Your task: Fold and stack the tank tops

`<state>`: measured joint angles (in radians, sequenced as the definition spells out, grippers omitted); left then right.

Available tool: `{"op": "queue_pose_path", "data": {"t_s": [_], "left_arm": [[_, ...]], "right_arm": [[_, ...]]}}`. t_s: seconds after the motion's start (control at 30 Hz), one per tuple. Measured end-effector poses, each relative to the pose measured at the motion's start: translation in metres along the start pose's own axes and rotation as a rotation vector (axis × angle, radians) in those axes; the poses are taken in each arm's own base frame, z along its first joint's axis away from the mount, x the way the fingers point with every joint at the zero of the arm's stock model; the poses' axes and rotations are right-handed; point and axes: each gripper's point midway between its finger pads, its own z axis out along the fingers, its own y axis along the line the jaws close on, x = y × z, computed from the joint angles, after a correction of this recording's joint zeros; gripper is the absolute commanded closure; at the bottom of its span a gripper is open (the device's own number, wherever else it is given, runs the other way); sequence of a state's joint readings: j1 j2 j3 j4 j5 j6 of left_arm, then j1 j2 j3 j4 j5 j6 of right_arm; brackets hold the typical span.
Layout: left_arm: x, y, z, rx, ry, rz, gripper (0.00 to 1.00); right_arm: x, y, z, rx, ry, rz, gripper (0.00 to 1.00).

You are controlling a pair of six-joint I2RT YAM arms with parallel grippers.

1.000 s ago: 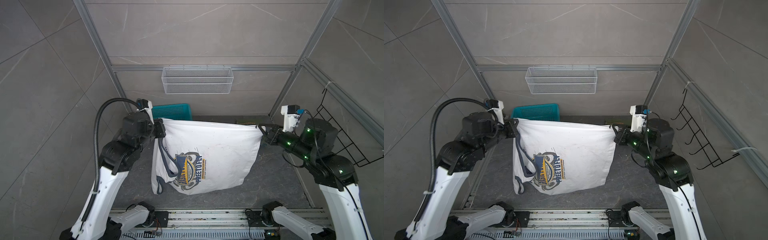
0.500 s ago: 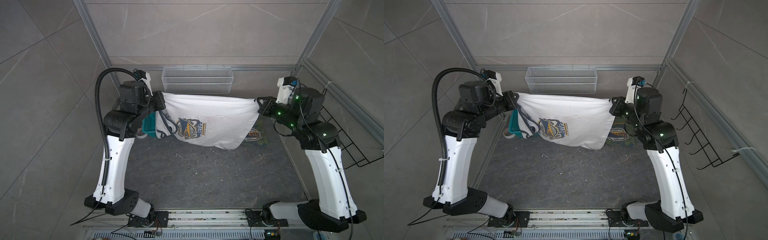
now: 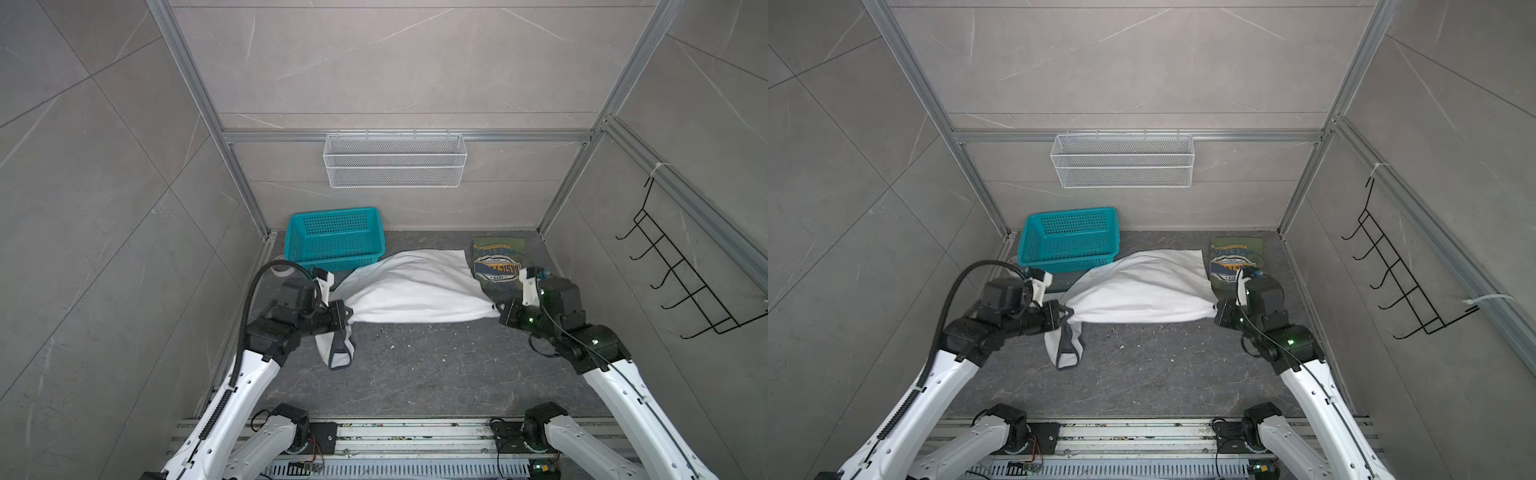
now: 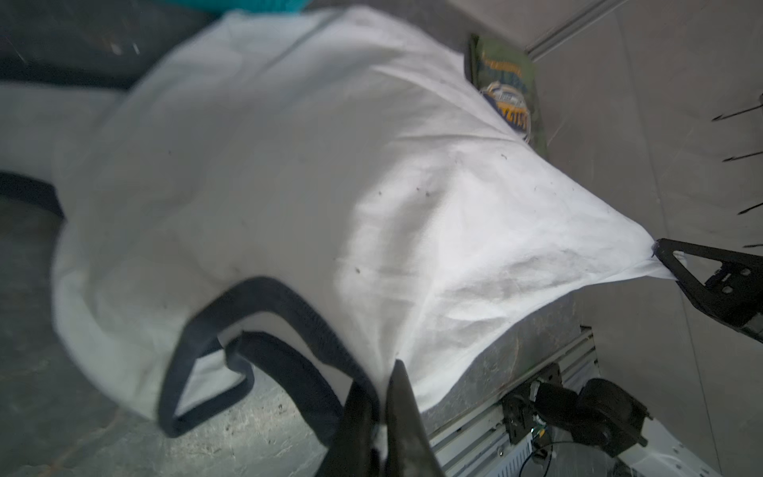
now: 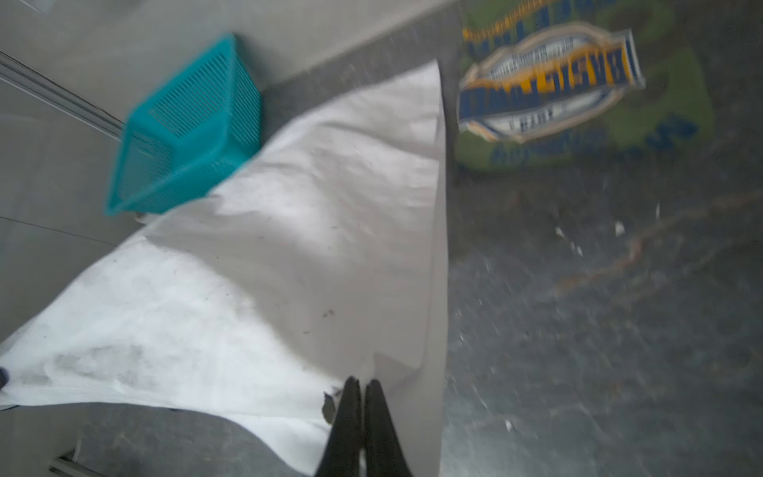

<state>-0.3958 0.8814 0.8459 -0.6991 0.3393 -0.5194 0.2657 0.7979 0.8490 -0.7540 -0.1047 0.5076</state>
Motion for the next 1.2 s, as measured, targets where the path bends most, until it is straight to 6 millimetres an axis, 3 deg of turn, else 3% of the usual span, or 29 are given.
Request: {"op": "queue_pose_path", "data": {"t_s": [0.1, 0.17, 0.33, 0.4, 0.47, 0.53, 0.6, 0.73, 0.87, 0.93, 1.03, 1.2], "left_arm": [[0.060, 0.023, 0.028, -0.020, 0.137, -0.052, 0.92], [0.087, 0.038, 0.038, -0.038, 0.184, -0.101, 0.88], [0.122, 0.051, 0.056, -0.058, 0.254, -0.175, 0.71], [0.127, 0.047, 0.060, -0.054, 0.276, -0.179, 0.63], [0.130, 0.045, 0.063, -0.057, 0.291, -0.172, 0.54], [0.131, 0.045, 0.061, -0.087, 0.295, -0.158, 0.51], [0.124, 0.045, 0.053, -0.129, 0.268, -0.139, 0.49], [0.074, 0.029, 0.009, -0.152, 0.033, -0.094, 0.48], [0.041, 0.011, -0.021, -0.116, -0.111, -0.077, 0.51], [0.040, 0.010, -0.012, -0.142, -0.077, -0.075, 0.51], [0.052, 0.016, 0.016, -0.214, 0.032, -0.060, 0.51], [0.076, 0.014, 0.060, -0.280, 0.182, 0.008, 0.53]], "right_arm": [[0.042, -0.024, 0.007, 0.040, 0.071, 0.068, 0.97], [0.059, -0.031, 0.009, 0.041, 0.094, 0.115, 0.93], [0.096, -0.050, 0.019, 0.079, 0.166, 0.223, 0.74], [0.108, -0.058, 0.020, 0.109, 0.191, 0.266, 0.56], [0.114, -0.064, 0.017, 0.135, 0.196, 0.289, 0.37], [0.115, -0.068, 0.012, 0.151, 0.179, 0.299, 0.29], [0.113, -0.069, 0.005, 0.157, 0.155, 0.310, 0.26], [0.098, -0.066, -0.008, 0.147, 0.084, 0.309, 0.26], [0.083, -0.056, -0.010, 0.122, 0.065, 0.291, 0.31], [0.083, -0.055, -0.002, 0.131, 0.106, 0.278, 0.33], [0.093, -0.051, 0.021, 0.138, 0.217, 0.255, 0.38], [0.124, -0.047, 0.054, 0.130, 0.397, 0.207, 0.40]]}}
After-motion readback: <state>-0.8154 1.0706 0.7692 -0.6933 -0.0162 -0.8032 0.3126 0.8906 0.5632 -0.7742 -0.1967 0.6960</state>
